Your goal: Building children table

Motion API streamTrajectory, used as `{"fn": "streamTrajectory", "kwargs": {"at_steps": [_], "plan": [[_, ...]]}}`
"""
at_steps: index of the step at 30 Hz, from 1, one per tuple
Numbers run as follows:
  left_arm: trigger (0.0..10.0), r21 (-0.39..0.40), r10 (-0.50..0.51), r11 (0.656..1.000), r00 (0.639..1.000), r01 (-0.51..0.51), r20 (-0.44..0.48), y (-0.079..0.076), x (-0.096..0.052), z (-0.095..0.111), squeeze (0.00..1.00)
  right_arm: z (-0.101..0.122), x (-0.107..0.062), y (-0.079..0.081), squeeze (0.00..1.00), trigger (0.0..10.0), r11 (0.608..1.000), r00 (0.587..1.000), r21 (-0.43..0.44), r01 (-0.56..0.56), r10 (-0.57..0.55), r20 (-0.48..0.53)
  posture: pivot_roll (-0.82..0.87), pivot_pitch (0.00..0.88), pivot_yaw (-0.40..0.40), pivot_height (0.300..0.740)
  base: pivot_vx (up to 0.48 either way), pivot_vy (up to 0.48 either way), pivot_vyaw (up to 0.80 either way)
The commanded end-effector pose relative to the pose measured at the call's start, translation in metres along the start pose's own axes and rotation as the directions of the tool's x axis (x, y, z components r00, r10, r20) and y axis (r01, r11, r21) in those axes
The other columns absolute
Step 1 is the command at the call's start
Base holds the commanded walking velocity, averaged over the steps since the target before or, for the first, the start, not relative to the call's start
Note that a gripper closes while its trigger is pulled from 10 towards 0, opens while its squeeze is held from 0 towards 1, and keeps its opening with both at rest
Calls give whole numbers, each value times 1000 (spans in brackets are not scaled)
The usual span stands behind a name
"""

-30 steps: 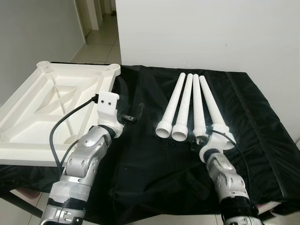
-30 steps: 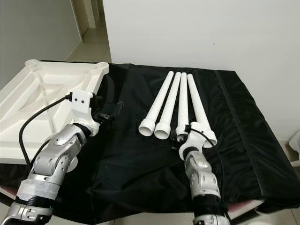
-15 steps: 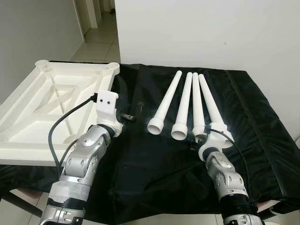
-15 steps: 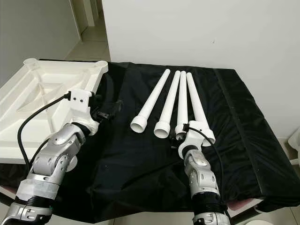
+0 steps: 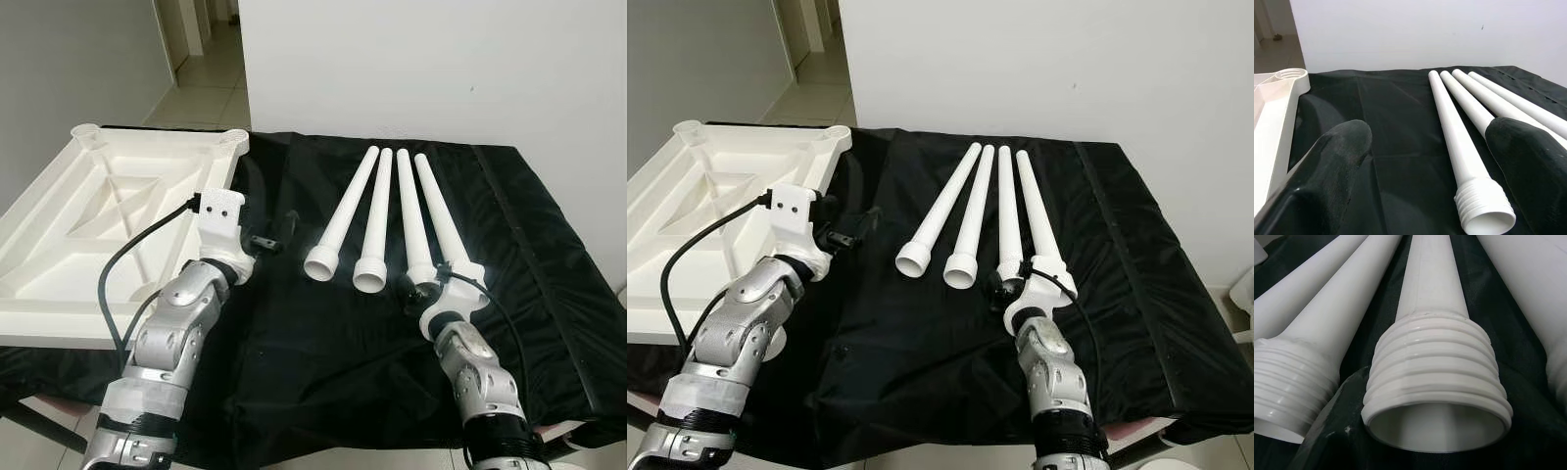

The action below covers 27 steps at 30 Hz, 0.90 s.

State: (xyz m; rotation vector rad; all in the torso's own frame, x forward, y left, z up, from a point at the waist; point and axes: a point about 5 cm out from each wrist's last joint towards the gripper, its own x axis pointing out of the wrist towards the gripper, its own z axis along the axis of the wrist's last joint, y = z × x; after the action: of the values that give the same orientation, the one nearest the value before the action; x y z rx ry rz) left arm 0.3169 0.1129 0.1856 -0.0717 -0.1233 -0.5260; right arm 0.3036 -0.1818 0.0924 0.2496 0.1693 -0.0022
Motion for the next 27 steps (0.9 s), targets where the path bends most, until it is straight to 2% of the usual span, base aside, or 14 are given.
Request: {"fn": "streamTrajectory", "kwargs": {"at_steps": [1,4,8,10,12,15,17,18,19,22,23,24,26,27], "plan": [[10000,-10,-21,1000,1000,21,4,-2,2,1,0,1,-3,3,0,9686,998,1000,-68,-14,16,26,10,0,32,740,0,0,0],[10000,-42,-40,998,999,41,13,-7,4,4,0,19,-6,-4,0,10000,970,988,-236,50,-14,152,8,0,34,740,0,0,0],[10000,-45,-42,998,999,43,15,-7,5,4,0,23,-7,-6,0,10000,962,983,-265,65,-16,182,8,0,34,740,0,0,0],[10000,-47,-72,996,997,73,24,-8,8,7,0,28,-10,-5,0,10000,942,975,-328,67,8,222,5,0,33,740,0,0,0],[10000,-66,-90,994,995,92,34,-9,11,10,0,33,-13,0,0,10000,949,967,-314,30,52,250,4,0,33,740,0,0,0],[10000,-137,-133,981,989,140,60,-11,17,17,0,47,-20,12,0,10000,953,922,-299,-49,158,353,4,0,35,740,0,0,0],[10000,-160,-145,975,987,154,64,-13,18,19,0,49,-21,15,0,10000,951,910,-302,-64,179,373,4,0,35,740,0,0,0],[10000,-235,-186,952,980,198,71,-16,21,22,0,53,-23,19,0,10000,945,891,-317,-78,209,404,5,0,36,740,0,0,0],[10000,-235,-186,952,980,198,71,-16,21,22,0,53,-23,19,0,10000,945,891,-317,-78,209,404,5,0,36,740,0,0,0],[10000,-326,-219,916,972,233,81,-18,23,25,31,56,-25,24,0,10000,930,870,-354,-95,251,424,3,0,39,740,0,0,0],[10000,-326,-219,916,972,233,81,-18,23,25,31,56,-25,24,0,10000,930,870,-354,-95,251,424,3,0,39,740,0,0,0],[10000,-361,-251,893,963,269,98,-20,24,28,1000,57,-26,27,0,10000,924,859,-364,-113,275,431,3,0,39,740,0,0,0],[10000,-408,-329,845,937,346,115,-25,28,35,1000,58,-27,34,0,10000,908,839,-389,-156,330,433,4,0,38,740,0,0,0],[10000,-408,-329,845,937,346,115,-25,28,35,1000,58,-27,34,0,10000,908,839,-389,-156,330,433,4,0,38,740,0,0,0]]}}
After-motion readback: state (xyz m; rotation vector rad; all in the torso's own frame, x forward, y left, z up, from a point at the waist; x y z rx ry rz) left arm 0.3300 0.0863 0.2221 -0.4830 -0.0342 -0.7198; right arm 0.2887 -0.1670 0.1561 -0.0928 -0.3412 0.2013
